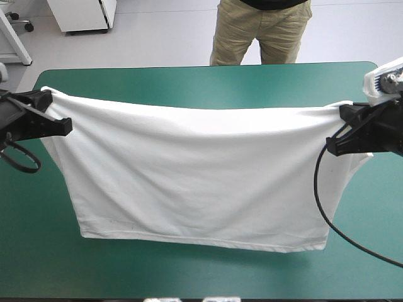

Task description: Fold the cloth

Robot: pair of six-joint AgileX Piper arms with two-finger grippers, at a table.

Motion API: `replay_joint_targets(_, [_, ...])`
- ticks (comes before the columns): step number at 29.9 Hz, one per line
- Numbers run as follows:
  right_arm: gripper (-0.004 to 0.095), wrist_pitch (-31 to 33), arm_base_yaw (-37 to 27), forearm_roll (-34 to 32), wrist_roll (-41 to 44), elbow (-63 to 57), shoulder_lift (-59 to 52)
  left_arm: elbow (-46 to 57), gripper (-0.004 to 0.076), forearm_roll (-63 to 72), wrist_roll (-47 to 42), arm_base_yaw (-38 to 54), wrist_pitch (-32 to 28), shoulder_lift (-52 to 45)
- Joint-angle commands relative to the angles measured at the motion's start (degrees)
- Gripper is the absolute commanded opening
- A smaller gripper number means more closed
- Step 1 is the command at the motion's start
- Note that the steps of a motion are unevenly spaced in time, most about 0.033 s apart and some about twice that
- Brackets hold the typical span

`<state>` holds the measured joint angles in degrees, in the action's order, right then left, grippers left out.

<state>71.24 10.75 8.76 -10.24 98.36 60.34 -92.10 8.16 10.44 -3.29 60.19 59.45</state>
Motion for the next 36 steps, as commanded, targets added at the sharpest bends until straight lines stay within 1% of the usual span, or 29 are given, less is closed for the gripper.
replay_joint_targets(1, [-0.0017, -7.9, -0.1, -1.2, -0.1, 1.6, 3.1, -1.5, -0.0009, 4.4, 0.3, 0.0, -4.7, 4.2])
replay_joint_targets(3, [-0.0017, -10.1, -0.1, -1.2, -0.1, 1.6, 5.3, -1.5, -0.0009, 5.7, 1.7, 0.0, -5.6, 7.2])
replay_joint_targets(5, [-0.0017, -13.9, -0.1, -0.9, -0.1, 1.6, 8.3, -1.5, -0.0009, 5.6, 1.7, 0.0, -9.2, 10.7])
replay_joint_targets(9, [-0.0017, -24.5, -0.1, -1.2, -0.1, 3.2, 15.1, -3.6, -0.0009, 4.7, 1.7, 0.0, -18.9, 16.9])
replay_joint_targets(12, [-0.0017, -30.1, -0.1, -1.2, -0.4, 7.5, 20.6, -8.3, -0.0009, 4.7, 1.7, 0.0, -23.4, 21.1])
replay_joint_targets(16, [-0.0017, -33.7, -0.1, -1.4, -0.4, 17.0, 26.5, -17.1, -0.0009, 4.4, 1.7, 0.0, -26.8, 25.1])
replay_joint_targets(19, [-0.0017, -33.4, -0.1, -1.8, -0.6, 23.2, 30.5, -23.0, -0.0009, 2.3, 1.7, 0.0, -25.9, 28.2])
replay_joint_targets(22, [-0.0017, -31.3, -0.1, -2.1, -1.2, 25.1, 33.5, -24.3, -0.0009, 0.4, 1.5, 0.0, -23.7, 30.0])
replay_joint_targets(25, [-0.0017, -26.0, -0.1, -2.1, -2.1, 25.0, 36.3, -22.7, -0.0009, -0.4, 0.9, 0.0, -18.1, 31.5])
replay_joint_targets(27, [-0.0017, -21.8, -0.1, -1.3, -3.0, 24.4, 38.4, -20.3, -0.0009, -0.3, 0.9, 0.0, -14.5, 32.5])
replay_joint_targets(28, [-0.0017, -20.7, -0.1, -0.7, -3.5, 23.6, 39.0, -19.0, -0.0009, -0.3, 0.9, 0.0, -12.9, 32.8])
replay_joint_targets(30, [-0.0017, -18.8, -0.7, 1.2, -4.8, 20.7, 39.6, -15.0, -0.0009, -0.1, 0.9, 0.0, -11.0, 33.0])
replay_joint_targets(31, [-0.0017, -18.5, -1.2, 3.3, -5.2, 19.0, 39.6, -13.1, -0.0009, 0.0, 0.9, 0.0, -10.7, 33.0])
replay_joint_targets(33, [-0.0017, -17.9, -2.9, 8.2, -6.5, 14.4, 39.2, -8.8, -0.0009, 0.2, 0.7, 0.0, -9.2, 32.9])
replay_joint_targets(36, [-0.0017, -14.0, -6.2, 15.9, -10.3, 8.2, 38.3, -3.9, -0.0009, 0.2, 0.8, 0.0, -6.4, 32.8])
